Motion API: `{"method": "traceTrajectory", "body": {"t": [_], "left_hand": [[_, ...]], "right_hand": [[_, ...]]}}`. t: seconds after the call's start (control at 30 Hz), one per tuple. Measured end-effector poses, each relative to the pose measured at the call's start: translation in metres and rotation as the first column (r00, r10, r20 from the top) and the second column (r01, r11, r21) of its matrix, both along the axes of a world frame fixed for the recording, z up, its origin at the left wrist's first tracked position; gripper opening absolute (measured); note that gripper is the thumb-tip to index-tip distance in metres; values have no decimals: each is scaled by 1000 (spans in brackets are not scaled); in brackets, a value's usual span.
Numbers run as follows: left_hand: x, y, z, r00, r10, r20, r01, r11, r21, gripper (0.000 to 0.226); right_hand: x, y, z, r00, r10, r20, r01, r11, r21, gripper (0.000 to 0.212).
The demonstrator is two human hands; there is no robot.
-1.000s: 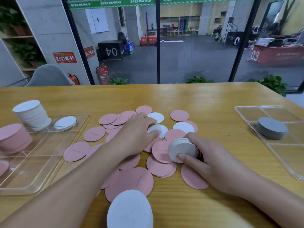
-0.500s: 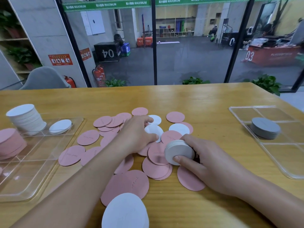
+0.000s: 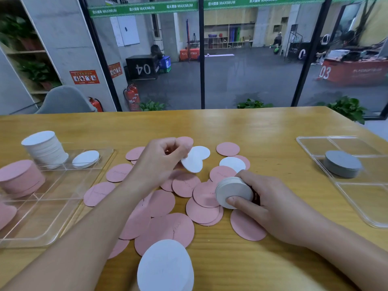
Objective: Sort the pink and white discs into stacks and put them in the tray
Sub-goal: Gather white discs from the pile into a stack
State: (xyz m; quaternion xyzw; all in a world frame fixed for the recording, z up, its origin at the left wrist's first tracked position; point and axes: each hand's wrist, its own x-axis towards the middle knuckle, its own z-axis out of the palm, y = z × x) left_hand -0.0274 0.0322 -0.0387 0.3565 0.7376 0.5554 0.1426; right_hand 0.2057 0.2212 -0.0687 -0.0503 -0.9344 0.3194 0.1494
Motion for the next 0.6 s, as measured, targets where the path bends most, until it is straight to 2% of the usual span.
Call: {"method": "traceTrajectory", "body": {"t": [0.07,0.13,0.2,0.23,0.37,0.43,0.6], "left_hand": [[-2,-2,0,996,38,-83,-42,997,-58,25],[-2,-4,1,998,-12,-61,6,996,-93,19],[-1,-4,1,997,-73,-14,72,993,-94,37],[-2,-4,0,995,-94,-22,91,991,-93,38],[1,-1,1,981,-175,-86,169,983,-77,4],[3,-1,4,969,-206,-135,196,977,-81,5],[16,2,9,927,-352,-134,346,936,-61,7]], "right_hand": [[0,1,0,1000,-5,2,5,1000,-10,18],[0,1,0,1000,-8,-2,8,1000,-13,19],[0,0,0,1000,-13,-7,13,1000,-12,21],[0,0,1,1000,-14,-8,14,1000,-14,21],[1,0,0,1000,-17,-5,17,1000,-14,20],[1,0,0,1000,-17,-13,17,1000,-7,20],[0,1,-1,999,-42,-29,42,999,3,22]]}}
